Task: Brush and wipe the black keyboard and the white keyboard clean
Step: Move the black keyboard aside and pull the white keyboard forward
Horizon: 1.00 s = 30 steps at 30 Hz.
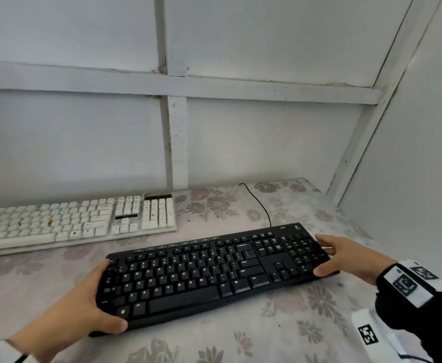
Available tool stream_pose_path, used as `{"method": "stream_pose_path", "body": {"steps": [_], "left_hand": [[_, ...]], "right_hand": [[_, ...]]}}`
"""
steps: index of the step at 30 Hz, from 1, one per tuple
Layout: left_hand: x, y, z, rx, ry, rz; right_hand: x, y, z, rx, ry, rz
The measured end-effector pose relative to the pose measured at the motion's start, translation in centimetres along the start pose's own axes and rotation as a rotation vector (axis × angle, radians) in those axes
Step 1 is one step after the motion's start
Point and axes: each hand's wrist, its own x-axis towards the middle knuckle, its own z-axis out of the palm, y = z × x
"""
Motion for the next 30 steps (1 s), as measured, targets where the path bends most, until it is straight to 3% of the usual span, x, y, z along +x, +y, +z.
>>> {"method": "stream_pose_path", "body": {"steps": [11,23,30], "left_hand": [[6.1,6.1,10.6,0.383,0.045,0.009],[12.5,10.0,11.5,0.368,0.131,-0.047],[14.0,11.6,11.8,0.514,0.240,-0.071]], "right_hand": [[5.1,4.4,-10.6,-0.016,0.017,-0.003],[11.7,4.0,-14.1,-0.150,-0.001,-0.082],[14.8,2.5,-13.9,-0.289,0.004,-0.099]]}}
